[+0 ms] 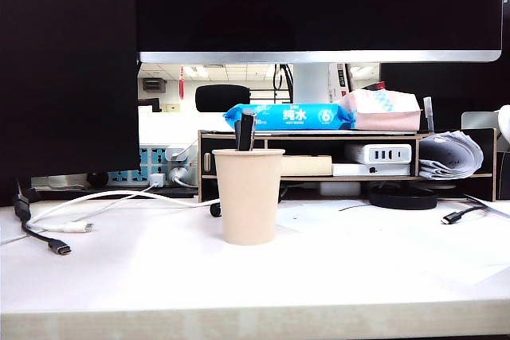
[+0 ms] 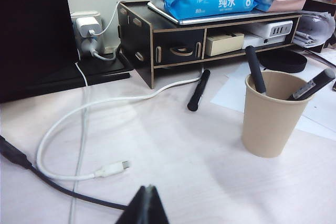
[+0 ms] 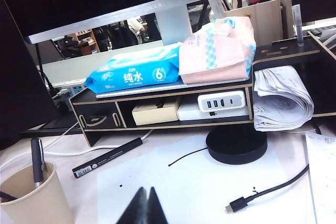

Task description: Pick up the marker from the paper cup and put it on the table.

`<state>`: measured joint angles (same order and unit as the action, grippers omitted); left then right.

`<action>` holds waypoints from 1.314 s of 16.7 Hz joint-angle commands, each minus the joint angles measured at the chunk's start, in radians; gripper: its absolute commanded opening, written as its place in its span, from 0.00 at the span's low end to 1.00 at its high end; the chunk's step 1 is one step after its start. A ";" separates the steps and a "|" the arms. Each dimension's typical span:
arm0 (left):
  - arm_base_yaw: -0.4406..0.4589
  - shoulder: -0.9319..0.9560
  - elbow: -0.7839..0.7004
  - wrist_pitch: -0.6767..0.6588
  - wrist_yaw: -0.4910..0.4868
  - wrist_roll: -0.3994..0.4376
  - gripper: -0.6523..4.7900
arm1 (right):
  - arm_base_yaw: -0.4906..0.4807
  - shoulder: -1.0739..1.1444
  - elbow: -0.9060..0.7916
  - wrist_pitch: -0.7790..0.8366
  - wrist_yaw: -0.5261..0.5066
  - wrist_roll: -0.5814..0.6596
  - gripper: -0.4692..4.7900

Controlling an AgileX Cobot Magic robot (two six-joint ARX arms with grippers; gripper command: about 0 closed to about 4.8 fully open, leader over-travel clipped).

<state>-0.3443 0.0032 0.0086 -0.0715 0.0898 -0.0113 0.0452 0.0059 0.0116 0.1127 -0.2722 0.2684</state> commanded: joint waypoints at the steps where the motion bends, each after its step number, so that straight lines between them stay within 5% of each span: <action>1: 0.001 0.000 0.001 0.005 0.002 0.008 0.11 | 0.001 -0.002 -0.005 0.011 0.004 0.000 0.08; 12: 0.001 0.000 0.001 0.005 0.002 0.008 0.11 | 0.002 -0.003 -0.006 0.011 0.004 0.000 0.08; 16: 0.001 0.000 0.001 0.005 0.002 0.008 0.11 | 0.002 -0.003 -0.006 -0.080 0.013 -0.170 0.08; 19: 0.001 0.000 0.001 0.005 0.002 0.008 0.11 | 0.002 -0.003 -0.006 -0.201 0.254 -0.222 0.08; 22: 0.001 0.000 0.001 0.005 0.002 0.008 0.11 | 0.002 -0.003 -0.006 -0.224 0.343 -0.216 0.08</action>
<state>-0.3443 0.0032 0.0086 -0.0715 0.0898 -0.0113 0.0471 0.0036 0.0113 -0.1238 0.0483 0.0505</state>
